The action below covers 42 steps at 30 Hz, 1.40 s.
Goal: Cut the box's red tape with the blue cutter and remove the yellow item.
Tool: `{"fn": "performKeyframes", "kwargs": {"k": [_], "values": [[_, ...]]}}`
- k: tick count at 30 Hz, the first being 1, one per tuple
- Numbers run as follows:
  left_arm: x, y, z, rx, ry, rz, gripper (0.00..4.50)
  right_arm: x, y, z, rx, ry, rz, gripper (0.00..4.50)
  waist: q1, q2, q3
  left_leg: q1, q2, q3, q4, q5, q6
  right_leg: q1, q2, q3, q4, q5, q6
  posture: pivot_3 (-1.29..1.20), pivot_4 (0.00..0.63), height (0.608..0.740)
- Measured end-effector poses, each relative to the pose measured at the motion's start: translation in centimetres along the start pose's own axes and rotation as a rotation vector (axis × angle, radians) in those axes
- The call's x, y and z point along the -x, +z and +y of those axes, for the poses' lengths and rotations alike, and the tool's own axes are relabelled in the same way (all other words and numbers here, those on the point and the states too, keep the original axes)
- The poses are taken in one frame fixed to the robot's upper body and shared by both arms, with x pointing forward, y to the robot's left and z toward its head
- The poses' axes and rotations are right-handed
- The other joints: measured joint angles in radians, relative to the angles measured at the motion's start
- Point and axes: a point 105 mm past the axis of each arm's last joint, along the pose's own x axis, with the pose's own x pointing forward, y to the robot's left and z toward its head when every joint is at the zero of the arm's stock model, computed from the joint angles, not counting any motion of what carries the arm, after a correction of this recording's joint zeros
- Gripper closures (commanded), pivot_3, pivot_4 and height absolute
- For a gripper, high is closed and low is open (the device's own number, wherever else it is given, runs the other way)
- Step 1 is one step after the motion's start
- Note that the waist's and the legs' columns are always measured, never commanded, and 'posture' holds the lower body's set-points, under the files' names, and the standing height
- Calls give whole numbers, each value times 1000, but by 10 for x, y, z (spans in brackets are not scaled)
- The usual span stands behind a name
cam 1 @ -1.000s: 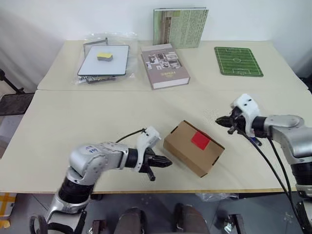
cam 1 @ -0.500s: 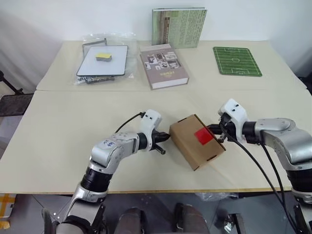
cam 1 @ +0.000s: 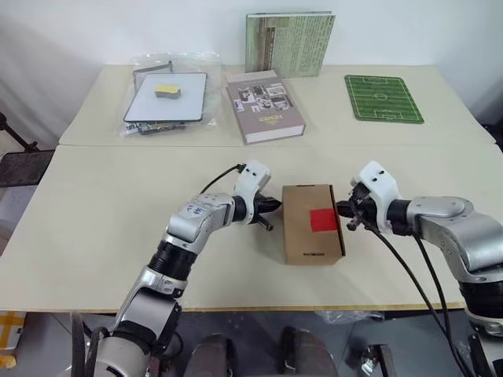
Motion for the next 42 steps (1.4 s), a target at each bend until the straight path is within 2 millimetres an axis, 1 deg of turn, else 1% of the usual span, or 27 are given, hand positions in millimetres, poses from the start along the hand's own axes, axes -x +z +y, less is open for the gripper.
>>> {"fn": "performKeyframes", "kwargs": {"k": [5, 10, 12, 13, 14, 16, 18, 20, 22, 23, 24, 26, 30, 33, 37, 39, 42], "values": [[-3, -4, -1, 4, -21, 12, 4500, -2, -1, -5, 2, -25, -9, 4478, 0, 0, 0, 0, 0, 0, 0, 0, 0, 0, 0, 0, 0, 0, 0, 0, 150, 740], [2, -2, 6, -7, -2, 8, 4500, 0, 2, -16, 45, -97, -30, 4478, 0, 0, 0, 0, 0, 0, 0, 0, 0, 0, 0, 0, 0, 0, 0, 0, 150, 740], [10, 0, 15, -2, 25, -1, 4500, 7, 4, -24, 54, -136, -28, 4478, -1, 0, 0, 0, 0, 0, 0, 0, 0, -1, 0, 0, 0, 0, 0, 0, 150, 740], [16, 1, 22, -1, 42, -5, 4500, 13, 5, -30, 60, -170, -31, 4478, -1, 0, 0, 0, 0, 0, 0, 0, 0, -1, 0, 0, 0, 0, 0, 0, 150, 740], [23, 3, 27, -8, 57, -8, 4500, 21, 7, -36, 69, -204, -33, 4478, -1, 0, 0, 0, 0, 0, 0, 0, 0, -1, 0, 0, 0, 0, 0, 0, 150, 740], [39, 11, 34, -22, 63, -32, 4500, 39, 14, -40, 83, -242, -67, 4478, 1, 0, 0, -1, 1, -1, 0, 0, 0, -1, 0, -1, 0, 0, 0, 0, 150, 740], [49, 22, 29, -16, 21, -77, 4500, 49, 23, -31, 58, -208, -111, 4115, 1, 0, 0, -1, 1, -2, -1, 0, 0, -1, 0, -1, 0, 0, 0, 0, 150, 740], [53, 38, 11, 11, -80, -149, 4500, 57, 32, -14, 37, -136, -140, 3613, 4, 0, 0, -1, 1, -6, 0, 0, 0, 0, 0, -2, 0, 0, 0, 0, 150, 740], [53, 50, -10, 16, -182, -184, 4500, 59, 33, -1, 27, -89, -141, 2860, 7, 0, 0, -2, 0, -10, 1, 0, 0, 1, -1, -2, 0, 0, 0, 0, 150, 740], [53, 53, -18, 8, -219, -189, 4500, 59, 32, 3, 18, -76, -131, 2578, 6, 0, 0, -2, 0, -11, 1, 0, 0, 1, -1, -2, -1, 0, 0, 0, 150, 740], [52, 56, -26, -9, -249, -184, 4500, 59, 27, 6, -3, -68, -108, 2149, 6, 0, 0, -1, 0, -11, 1, 0, 0, 1, -1, -2, -1, 0, 0, 0, 150, 740], [48, 57, -39, -29, -290, -175, 4500, 58, 16, 10, -45, -55, -63, 1450, 4, 0, 0, -1, 0, -11, 1, 0, 0, 1, 0, -1, -1, 0, 0, 0, 150, 740], [33, 48, -58, -59, -355, -119, 4500, 55, 5, 13, -89, -73, -25, 27, 2, 0, 0, -1, 0, -10, 0, 0, 0, 1, 0, -1, -1, 0, 0, 0, 150, 740], [26, 34, -64, -118, -373, -43, 4500, 53, -8, 17, -113, -72, 11, 27, 1, 0, 0, -1, 0, -10, 0, 0, 0, 1, 0, -1, -1, 0, 0, 0, 150, 740], [22, 22, -65, -182, -378, 18, 4500, 56, -12, 21, -115, -73, 12, 27, 1, 0, 0, 0, 0, -9, 0, 0, 0, 1, 0, 0, 0, 0, 0, 0, 150, 740], [19, 15, -61, -197, -366, 48, 4500, 57, -13, 22, -101, -75, 20, 27, 3, 0, 0, 0, 0, -9, 1, 0, 0, 1, 0, 0, -1, 0, 0, 0, 150, 740], [18, 14, -60, -225, -370, 50, 4500, 59, -16, 21, -85, -78, 29, 27, 5, -1, 0, 0, 0, -10, 1, 0, 0, 2, 0, 0, -1, 0, 0, 0, 150, 740]]}}
